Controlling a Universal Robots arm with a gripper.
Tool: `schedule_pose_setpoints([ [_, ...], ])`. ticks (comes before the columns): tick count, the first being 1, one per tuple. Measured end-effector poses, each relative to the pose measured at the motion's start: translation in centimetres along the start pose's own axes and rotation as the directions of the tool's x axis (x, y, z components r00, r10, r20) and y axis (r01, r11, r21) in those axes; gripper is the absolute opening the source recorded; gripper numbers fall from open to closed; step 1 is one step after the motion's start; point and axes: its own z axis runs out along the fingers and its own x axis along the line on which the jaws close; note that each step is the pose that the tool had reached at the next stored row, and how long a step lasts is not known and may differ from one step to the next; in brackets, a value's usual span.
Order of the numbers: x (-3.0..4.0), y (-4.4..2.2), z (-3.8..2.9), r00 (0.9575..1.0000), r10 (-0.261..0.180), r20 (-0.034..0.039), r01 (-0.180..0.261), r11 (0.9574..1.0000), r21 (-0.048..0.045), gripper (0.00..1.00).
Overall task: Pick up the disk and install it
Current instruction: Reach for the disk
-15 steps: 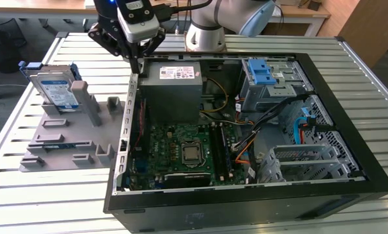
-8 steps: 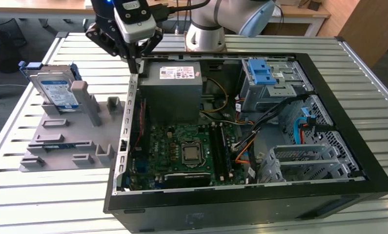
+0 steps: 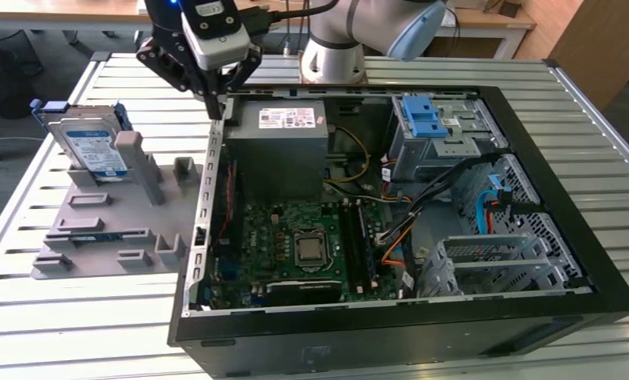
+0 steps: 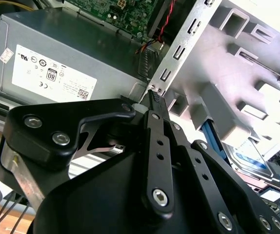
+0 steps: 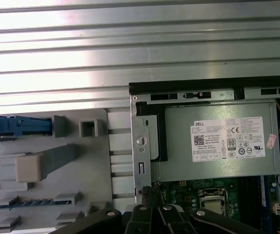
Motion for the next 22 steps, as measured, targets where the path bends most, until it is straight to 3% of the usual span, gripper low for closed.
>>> schedule_pose_setpoints([
  [22, 0.59, -0.06, 0.33, 1.0000, 0.000, -0.0002, 0.000, 1.0000, 0.0000, 0.11],
])
